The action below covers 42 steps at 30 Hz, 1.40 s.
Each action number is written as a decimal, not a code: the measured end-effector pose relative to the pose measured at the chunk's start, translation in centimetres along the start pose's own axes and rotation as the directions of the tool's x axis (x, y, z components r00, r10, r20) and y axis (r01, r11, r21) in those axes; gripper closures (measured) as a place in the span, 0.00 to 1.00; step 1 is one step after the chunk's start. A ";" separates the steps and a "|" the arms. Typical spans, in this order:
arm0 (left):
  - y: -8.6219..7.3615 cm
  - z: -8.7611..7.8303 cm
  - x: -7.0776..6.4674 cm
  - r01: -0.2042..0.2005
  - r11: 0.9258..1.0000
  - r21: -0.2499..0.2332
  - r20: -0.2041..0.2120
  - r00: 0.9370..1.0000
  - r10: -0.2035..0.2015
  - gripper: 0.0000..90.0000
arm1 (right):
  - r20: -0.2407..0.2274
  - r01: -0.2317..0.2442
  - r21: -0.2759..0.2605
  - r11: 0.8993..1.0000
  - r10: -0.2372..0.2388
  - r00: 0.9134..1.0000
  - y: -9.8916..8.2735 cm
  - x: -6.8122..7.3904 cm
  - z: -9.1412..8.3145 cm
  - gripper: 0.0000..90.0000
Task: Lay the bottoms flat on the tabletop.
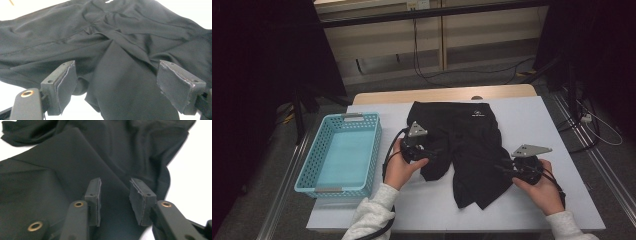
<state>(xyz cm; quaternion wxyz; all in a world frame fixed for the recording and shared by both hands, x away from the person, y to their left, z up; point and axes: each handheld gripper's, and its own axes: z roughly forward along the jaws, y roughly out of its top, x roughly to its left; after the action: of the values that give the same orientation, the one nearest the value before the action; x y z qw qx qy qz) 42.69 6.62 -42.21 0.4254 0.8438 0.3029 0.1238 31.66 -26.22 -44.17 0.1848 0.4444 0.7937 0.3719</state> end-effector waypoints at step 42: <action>0.2 3.7 0.4 0.133 0.990 0.042 0.049 0.990 -0.135 0.96 | -0.054 0.023 -0.026 0.999 -0.025 0.998 -0.3 2.4 -0.5 0.49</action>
<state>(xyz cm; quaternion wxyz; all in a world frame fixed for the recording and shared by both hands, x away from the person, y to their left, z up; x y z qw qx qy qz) 44.76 4.39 -44.29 0.4241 0.8325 0.3502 0.0673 29.88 -24.47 -44.05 0.1732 0.4221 0.7989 0.3919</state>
